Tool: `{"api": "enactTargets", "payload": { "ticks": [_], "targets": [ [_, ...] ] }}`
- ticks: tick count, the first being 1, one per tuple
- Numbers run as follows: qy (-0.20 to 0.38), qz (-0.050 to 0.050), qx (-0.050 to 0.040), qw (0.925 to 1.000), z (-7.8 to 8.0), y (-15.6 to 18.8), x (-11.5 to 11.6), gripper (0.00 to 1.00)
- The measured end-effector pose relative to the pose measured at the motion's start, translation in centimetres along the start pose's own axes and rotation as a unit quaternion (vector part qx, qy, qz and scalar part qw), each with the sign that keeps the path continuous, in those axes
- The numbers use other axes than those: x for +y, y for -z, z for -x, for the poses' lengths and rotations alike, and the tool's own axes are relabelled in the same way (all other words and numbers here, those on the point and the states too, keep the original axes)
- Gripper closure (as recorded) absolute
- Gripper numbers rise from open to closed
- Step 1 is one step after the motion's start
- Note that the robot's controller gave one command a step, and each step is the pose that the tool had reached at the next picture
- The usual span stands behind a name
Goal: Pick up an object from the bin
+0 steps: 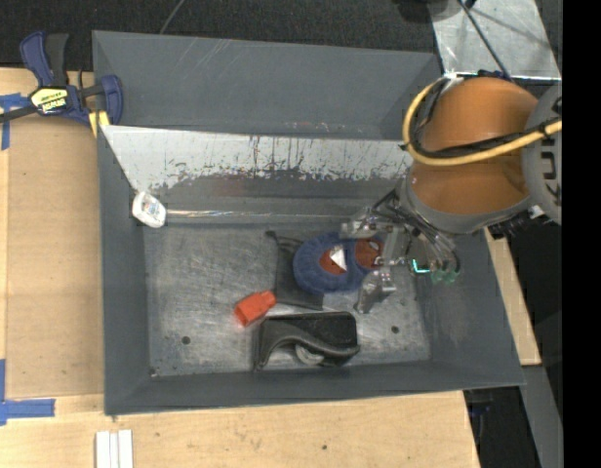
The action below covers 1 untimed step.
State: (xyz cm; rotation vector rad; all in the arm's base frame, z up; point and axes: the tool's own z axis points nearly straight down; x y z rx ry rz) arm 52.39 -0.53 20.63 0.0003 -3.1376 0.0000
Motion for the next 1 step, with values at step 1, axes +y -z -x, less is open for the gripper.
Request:
{"api": "enactTargets", "payload": {
  "ticks": [1],
  "targets": [
    [0.043, 0.000, -0.0046, 0.9991, 7.92, -13.57, 0.38, 0.00]
  ]
}}
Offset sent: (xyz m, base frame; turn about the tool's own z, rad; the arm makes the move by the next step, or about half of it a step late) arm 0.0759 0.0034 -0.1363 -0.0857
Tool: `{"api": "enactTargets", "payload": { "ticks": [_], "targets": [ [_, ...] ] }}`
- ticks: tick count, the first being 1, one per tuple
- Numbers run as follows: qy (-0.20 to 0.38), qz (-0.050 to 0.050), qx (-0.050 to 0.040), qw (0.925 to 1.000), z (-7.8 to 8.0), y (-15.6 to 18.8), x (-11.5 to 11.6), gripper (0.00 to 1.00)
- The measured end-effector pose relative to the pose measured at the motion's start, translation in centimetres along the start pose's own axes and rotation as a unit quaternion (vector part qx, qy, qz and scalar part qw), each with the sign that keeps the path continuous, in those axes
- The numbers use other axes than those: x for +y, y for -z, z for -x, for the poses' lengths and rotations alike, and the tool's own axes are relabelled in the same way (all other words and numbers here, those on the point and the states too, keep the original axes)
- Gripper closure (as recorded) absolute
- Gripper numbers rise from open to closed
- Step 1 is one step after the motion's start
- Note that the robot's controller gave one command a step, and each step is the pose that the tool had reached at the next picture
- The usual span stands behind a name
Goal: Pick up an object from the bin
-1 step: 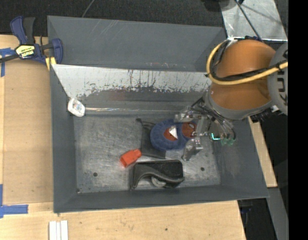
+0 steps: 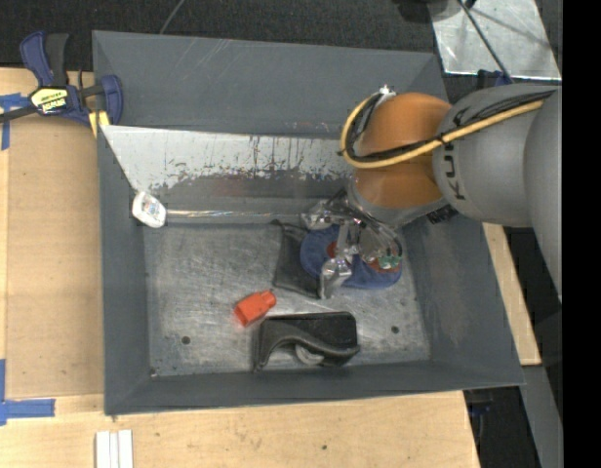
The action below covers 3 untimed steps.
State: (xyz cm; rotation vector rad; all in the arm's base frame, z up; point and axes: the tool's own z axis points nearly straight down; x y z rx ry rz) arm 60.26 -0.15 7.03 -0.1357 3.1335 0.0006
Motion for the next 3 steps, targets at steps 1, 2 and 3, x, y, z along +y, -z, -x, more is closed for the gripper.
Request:
{"api": "enactTargets", "payload": {
  "ticks": [1, 2, 3],
  "targets": [
    [-0.133, -0.002, -0.0003, 0.9911, -3.5, 3.1, -11.7, 0.00],
    [-0.224, 0.001, -0.0009, 0.9746, 1.8, 4.8, -6.4, 0.00],
    [-0.293, -0.006, 0.0095, 0.9560, 2.0, 0.7, -0.7, 0.00]
  ]
}}
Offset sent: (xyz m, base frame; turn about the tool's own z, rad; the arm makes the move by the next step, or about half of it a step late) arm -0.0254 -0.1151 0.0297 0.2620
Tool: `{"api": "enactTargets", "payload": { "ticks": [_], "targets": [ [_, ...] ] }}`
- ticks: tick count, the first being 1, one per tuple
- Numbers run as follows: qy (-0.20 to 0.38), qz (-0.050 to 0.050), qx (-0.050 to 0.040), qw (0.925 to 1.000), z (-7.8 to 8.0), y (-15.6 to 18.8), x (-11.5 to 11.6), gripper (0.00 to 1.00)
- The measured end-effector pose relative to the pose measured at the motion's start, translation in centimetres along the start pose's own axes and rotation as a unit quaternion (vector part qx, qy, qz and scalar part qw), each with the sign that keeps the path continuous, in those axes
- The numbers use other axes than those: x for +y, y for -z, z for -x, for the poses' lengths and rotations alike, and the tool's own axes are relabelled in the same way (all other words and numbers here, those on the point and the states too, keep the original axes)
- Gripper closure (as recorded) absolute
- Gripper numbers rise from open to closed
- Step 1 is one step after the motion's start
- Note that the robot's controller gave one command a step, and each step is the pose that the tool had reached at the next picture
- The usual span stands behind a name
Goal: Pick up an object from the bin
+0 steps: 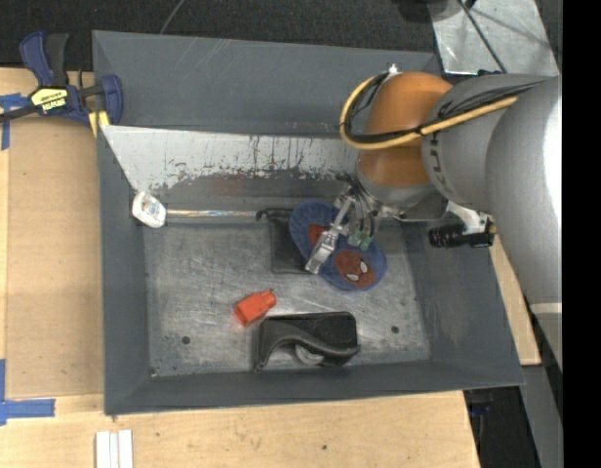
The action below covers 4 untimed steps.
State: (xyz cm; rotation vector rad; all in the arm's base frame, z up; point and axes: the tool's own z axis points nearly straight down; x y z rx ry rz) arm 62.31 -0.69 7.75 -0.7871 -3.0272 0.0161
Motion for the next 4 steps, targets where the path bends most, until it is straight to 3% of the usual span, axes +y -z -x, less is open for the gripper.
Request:
{"api": "enactTargets", "payload": {
  "ticks": [1, 2, 3, 4],
  "targets": [
    [-0.072, -0.001, -0.0090, 0.9973, -1.9, -0.2, 2.2, 0.00],
    [-0.069, 0.009, -0.0146, 0.9975, -1.8, 0.1, 3.0, 1.00],
    [-0.068, 0.010, -0.0094, 0.9976, -1.6, 10.2, 2.9, 1.00],
    [-0.066, 0.008, -0.0069, 0.9977, -1.5, 11.2, 2.9, 1.00]
  ]
}}
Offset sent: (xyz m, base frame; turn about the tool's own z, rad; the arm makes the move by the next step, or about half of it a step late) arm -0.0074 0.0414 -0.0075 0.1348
